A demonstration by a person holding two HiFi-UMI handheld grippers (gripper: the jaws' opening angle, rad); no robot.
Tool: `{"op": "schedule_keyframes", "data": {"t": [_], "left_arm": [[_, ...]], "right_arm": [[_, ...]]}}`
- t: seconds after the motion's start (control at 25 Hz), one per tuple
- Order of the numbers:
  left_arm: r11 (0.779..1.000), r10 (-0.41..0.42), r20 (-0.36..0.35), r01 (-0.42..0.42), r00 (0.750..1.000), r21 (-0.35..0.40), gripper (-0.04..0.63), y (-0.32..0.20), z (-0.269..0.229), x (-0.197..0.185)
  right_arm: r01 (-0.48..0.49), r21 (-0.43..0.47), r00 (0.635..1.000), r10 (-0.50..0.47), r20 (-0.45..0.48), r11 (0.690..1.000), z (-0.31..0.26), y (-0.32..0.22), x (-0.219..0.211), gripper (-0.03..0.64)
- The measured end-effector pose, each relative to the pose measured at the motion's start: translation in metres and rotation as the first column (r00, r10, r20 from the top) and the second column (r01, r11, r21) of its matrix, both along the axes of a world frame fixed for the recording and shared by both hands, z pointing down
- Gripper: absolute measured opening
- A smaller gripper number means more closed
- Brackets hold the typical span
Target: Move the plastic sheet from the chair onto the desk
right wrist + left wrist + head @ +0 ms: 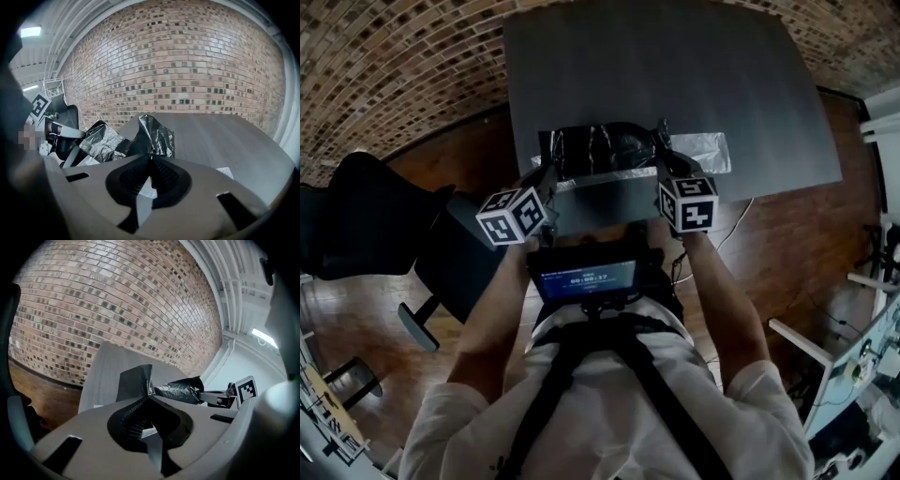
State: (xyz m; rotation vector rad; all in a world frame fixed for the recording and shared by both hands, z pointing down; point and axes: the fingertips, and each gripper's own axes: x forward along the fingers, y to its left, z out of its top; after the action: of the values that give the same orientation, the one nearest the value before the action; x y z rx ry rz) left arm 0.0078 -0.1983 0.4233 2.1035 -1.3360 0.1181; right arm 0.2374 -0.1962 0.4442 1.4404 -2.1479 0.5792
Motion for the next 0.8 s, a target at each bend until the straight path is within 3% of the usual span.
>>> {"op": "schedule_keyframes", "data": {"t": [0.48,0.8], "left_arm": [[0.995,-0.07,0.091,0.075,0.993,-0.06,0.002,-0.057,0.028,0.026],[0.983,-0.079,0.224,0.113,0.971,-0.144,0.002,-0.097,0.069,0.032]], "right_arm": [[0.018,-0.068,1.0,-0.017,0.013,0.997,0.029,-0.07,0.036,0.005],[-0.022,-0.202,0.999,0.013,-0.044,0.979,0.08,-0.105,0.062,0.005]]}}
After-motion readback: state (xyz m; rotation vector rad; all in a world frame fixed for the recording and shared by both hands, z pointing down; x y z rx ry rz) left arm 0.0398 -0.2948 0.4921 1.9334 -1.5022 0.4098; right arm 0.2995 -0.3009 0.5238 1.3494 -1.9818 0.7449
